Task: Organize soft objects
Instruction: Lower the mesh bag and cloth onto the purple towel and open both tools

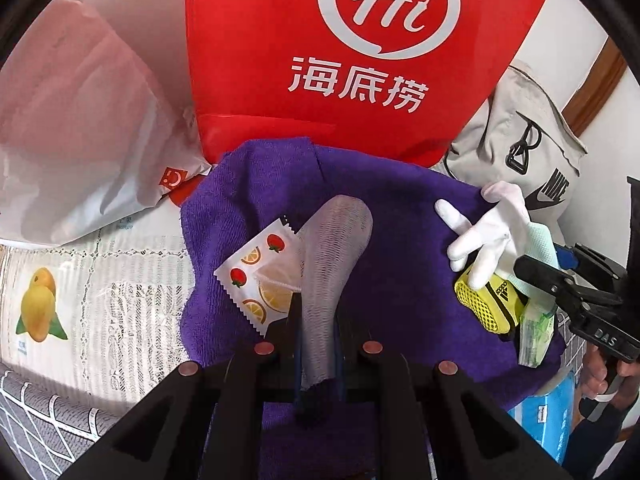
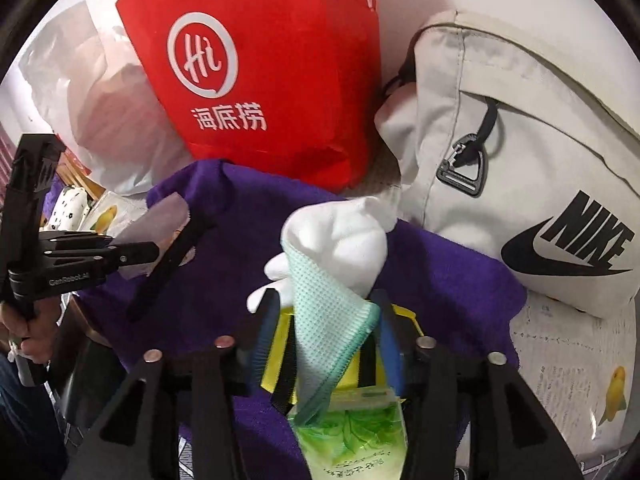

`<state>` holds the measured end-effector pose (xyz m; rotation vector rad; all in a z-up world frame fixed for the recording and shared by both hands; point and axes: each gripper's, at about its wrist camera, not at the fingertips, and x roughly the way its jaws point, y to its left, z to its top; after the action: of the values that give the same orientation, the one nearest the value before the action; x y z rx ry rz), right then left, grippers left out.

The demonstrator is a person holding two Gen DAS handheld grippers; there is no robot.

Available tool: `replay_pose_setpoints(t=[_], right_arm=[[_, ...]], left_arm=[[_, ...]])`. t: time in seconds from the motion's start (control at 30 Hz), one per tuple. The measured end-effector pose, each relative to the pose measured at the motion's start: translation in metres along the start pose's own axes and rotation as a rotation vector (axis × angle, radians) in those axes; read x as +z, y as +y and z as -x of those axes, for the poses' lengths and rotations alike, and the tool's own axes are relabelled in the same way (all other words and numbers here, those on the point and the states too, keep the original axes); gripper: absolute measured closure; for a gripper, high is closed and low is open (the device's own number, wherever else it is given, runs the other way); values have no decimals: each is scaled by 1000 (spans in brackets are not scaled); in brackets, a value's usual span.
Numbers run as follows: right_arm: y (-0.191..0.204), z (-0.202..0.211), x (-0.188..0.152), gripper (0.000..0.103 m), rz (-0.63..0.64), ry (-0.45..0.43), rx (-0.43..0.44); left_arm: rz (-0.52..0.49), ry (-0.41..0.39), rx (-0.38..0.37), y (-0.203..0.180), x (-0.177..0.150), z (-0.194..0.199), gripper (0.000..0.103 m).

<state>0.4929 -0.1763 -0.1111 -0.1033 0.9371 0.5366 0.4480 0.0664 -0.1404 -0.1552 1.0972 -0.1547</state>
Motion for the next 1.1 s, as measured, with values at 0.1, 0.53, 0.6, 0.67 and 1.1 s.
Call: replay_pose_setpoints(t=[0.1, 0.53, 0.6, 0.67, 1.1], right_arm=[[4, 4, 0, 48, 18, -7, 11], [8, 60, 1, 38, 43, -140, -24], [6, 67, 2, 38, 36, -151, -21], [4, 70, 3, 38, 21, -153, -15], [10, 101, 2, 38, -24, -172, -10]], left_arm=[[4, 2, -1, -1, -1, -2, 83], [-24, -43, -8, -21, 1, 18, 46], [-25, -48, -4, -24, 0, 22, 46], [-36, -49, -1, -29, -1, 27, 44], [-62, -91, 10, -47, -1, 55, 35]])
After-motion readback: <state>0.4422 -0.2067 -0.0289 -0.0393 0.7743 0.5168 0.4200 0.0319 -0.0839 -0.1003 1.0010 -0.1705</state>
